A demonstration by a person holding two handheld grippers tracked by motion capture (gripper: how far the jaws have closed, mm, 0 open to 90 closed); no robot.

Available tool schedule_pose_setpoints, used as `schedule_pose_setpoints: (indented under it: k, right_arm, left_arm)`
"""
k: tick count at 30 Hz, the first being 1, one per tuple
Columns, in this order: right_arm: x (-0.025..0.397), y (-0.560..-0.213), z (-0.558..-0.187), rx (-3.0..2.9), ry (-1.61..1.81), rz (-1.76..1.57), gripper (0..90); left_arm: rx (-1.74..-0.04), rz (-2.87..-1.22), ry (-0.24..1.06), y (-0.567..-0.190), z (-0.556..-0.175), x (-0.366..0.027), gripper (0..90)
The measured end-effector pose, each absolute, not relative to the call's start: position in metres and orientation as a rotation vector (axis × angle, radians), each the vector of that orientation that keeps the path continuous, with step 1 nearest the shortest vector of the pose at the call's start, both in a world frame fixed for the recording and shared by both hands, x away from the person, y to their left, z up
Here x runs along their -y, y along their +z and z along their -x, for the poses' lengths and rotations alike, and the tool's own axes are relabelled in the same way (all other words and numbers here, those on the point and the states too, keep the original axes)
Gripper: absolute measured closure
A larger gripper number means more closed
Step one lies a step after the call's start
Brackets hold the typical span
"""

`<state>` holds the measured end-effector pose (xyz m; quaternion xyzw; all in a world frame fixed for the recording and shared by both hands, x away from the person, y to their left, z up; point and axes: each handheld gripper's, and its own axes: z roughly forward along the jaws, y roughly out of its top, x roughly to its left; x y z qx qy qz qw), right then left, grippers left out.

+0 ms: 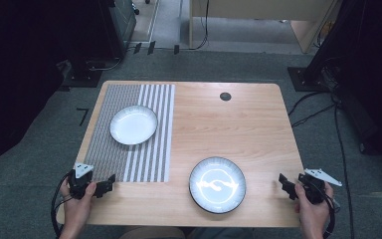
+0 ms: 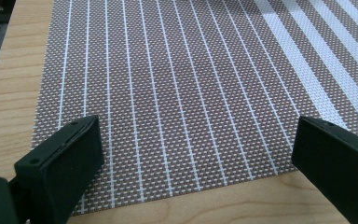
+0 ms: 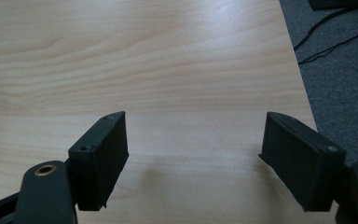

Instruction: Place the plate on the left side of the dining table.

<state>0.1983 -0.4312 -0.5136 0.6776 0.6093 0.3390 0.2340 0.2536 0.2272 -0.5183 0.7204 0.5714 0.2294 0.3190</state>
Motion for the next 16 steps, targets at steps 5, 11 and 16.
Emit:
schedule_pose_setpoints:
  k: [5,11,16]
  right_arm:
    - [0.427,-0.520,-0.192,-1.696,0.871,-1.843,22.1]
    - [0.414,-0.525,-0.190,-1.695,0.773,-1.780,16.9]
    - [0.413,-0.525,-0.190,-1.699,0.775,-1.778,15.5]
  left_arm:
    - [-1.499,-1.928,0.632,-0.519,-0.254,-0.224,1.7]
    - [-1.500,-1.926,0.630,-0.519,-0.254,-0.224,1.6]
    - [-1.500,-1.926,0.630,-0.519,-0.254,-0.224,1.6]
